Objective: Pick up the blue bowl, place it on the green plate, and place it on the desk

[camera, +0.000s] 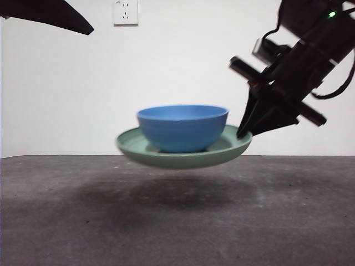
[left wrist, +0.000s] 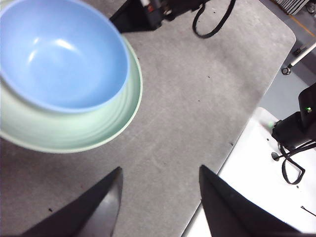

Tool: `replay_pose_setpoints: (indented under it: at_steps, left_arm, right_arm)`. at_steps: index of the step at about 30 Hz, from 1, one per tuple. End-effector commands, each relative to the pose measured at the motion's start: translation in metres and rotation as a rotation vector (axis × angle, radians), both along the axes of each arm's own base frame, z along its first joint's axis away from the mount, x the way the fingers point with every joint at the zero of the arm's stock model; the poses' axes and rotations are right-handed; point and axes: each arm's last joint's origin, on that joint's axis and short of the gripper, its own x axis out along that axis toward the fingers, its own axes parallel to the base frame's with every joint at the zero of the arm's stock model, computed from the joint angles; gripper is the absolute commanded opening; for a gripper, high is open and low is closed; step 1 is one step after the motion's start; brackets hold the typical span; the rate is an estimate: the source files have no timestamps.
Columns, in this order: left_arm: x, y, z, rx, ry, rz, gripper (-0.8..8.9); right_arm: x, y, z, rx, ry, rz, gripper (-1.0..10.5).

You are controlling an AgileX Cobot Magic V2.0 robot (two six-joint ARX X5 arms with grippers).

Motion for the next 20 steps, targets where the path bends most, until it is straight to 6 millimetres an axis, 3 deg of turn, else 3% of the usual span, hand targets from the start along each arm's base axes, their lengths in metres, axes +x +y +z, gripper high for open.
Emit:
replay_pose_setpoints:
  at_steps: [1, 11, 20]
  left_arm:
    - [0.001, -0.002, 0.002, -0.005, -0.013, -0.013, 2.50]
    - [0.001, -0.002, 0.002, -0.005, -0.012, -0.012, 2.50]
    - [0.001, -0.002, 0.002, -0.005, -0.011, -0.013, 2.50]
  right_arm:
    - [0.009, 0.009, -0.004, 0.037, 0.007, -0.017, 0.1]
    - [0.025, 0.019, -0.040, 0.046, 0.068, -0.040, 0.1]
    - [0.031, 0.020, -0.054, 0.014, 0.094, -0.060, 0.1]
